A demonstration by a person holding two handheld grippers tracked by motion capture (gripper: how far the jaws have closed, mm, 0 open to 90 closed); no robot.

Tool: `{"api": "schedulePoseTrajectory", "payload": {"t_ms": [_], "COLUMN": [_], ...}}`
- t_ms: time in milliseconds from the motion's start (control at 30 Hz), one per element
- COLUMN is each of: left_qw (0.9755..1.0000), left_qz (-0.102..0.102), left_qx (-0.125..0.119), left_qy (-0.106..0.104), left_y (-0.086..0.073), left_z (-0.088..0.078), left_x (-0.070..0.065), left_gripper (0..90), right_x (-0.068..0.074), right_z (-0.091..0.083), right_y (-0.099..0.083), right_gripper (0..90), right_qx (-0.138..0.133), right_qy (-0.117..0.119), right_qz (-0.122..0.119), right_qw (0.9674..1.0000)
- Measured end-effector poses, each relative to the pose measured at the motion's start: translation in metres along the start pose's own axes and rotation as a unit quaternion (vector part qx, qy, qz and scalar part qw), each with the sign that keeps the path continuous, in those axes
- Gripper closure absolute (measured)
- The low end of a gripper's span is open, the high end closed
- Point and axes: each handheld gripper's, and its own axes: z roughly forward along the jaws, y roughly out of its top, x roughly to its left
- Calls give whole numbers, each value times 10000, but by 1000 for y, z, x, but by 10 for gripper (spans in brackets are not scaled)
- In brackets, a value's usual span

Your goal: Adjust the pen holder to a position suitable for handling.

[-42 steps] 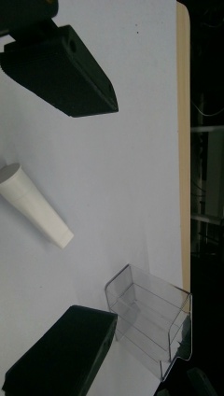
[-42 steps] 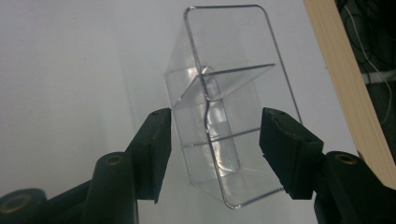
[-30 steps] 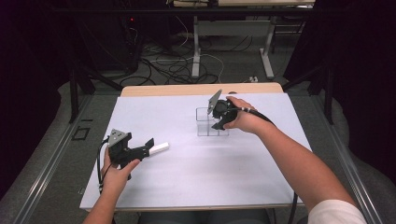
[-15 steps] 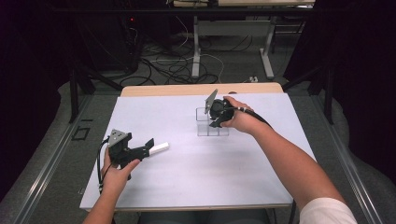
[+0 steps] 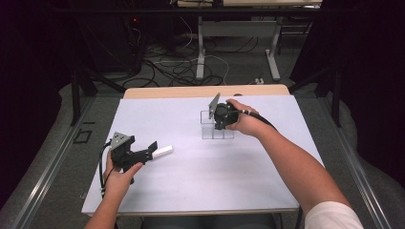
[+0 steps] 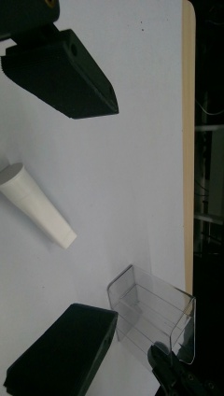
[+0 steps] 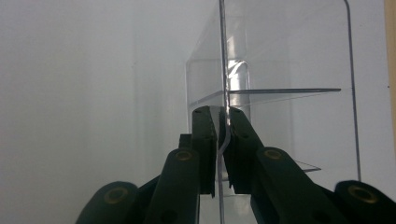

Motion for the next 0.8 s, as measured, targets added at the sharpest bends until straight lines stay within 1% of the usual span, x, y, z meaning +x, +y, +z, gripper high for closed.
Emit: {"api": "schedulePoseTrajectory", "payload": {"t_ms": [167,300,333,367,400,500,533,600,767,800], "left_qw": [10000,10000,10000,10000,10000,10000,10000,10000,10000,10000], "left_qz": [-4,-2,-3,-6,-3,5,-1,-19,-9,-9], "left_qx": [-4,1,1,-1,2,-4,-9,-8,13,12], "left_qy": [8,2,4,8,8,14,18,25,21,21], "left_y": [0,0,0,0,0,0,0,0,0,0], "left_z": [0,0,0,0,0,0,0,0,-1,-1], "left_x": [0,0,0,0,0,0,0,1,0,0], "left_gripper": [35,35,35,35,35,35,35,35,35,35], "right_x": [1,2,3,4,3,5,5,8,15,17], "right_z": [0,-1,-1,-2,-2,-3,-4,-5,-11,-11], "right_y": [1,0,1,1,1,0,0,1,7,8], "right_gripper": [859,883,885,886,886,886,887,886,887,887], "right_qx": [7,10,21,63,62,48,56,40,-28,-45], "right_qy": [69,198,215,183,189,246,255,277,297,296], "right_qz": [-39,-62,-29,4,-35,25,10,27,-47,-29], "right_qw": [10000,9998,9998,9998,9998,9997,9997,9996,9995,9995]}}
